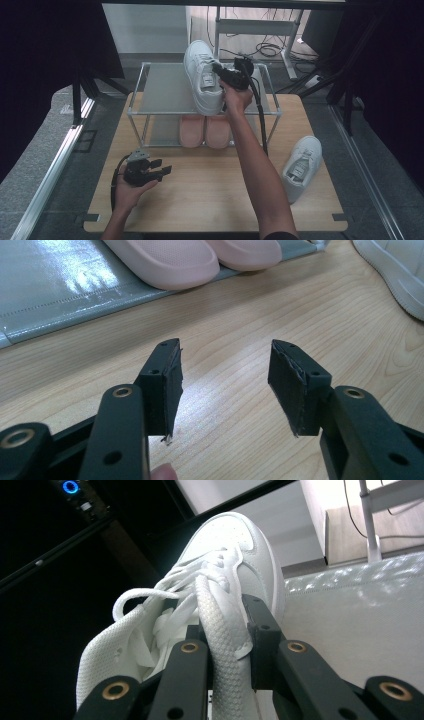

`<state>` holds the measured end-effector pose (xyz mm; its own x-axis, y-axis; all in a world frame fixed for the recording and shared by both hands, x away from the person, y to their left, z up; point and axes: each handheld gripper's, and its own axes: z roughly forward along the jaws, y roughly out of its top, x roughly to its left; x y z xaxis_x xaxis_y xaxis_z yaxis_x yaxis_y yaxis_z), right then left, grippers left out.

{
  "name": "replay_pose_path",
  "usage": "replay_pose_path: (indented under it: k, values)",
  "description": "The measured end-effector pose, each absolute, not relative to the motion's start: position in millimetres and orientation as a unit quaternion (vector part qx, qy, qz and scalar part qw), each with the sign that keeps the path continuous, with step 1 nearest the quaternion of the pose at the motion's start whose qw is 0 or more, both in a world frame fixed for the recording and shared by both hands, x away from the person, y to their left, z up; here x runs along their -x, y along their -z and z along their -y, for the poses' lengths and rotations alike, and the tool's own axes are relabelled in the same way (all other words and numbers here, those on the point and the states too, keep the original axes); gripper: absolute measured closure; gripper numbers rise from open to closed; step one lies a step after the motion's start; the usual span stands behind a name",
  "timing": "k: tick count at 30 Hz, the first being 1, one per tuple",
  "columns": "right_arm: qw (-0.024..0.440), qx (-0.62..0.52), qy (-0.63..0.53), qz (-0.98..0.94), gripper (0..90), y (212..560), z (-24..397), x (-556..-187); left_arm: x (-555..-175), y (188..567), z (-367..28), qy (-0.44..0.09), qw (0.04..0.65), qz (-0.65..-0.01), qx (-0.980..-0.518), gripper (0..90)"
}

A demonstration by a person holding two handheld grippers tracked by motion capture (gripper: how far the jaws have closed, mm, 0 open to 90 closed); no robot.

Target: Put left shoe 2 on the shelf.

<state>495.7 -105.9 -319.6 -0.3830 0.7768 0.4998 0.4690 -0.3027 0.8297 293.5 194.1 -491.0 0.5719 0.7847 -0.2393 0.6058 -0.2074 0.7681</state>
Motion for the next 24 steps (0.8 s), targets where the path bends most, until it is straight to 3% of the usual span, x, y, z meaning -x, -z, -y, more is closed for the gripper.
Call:
replay_pose_path:
  k: [10, 19, 24]
  values:
    - [0.115, -0.579, -0.578, -0.564, 77.6, 329, 81, -519, -294, 492, -195, -0.1, 0.438, -0.451, -0.771, 48.0]
    - [0.104, -0.563, -0.573, -0.586, 60.4, 333, 75, -527, -294, 492, -193, -0.101, 0.437, -0.449, -0.773, 48.0]
    - [0.116, -0.54, -0.597, -0.581, 63.3, 325, 87, -515, -293, 491, -193, -0.102, 0.438, -0.449, -0.772, 47.9]
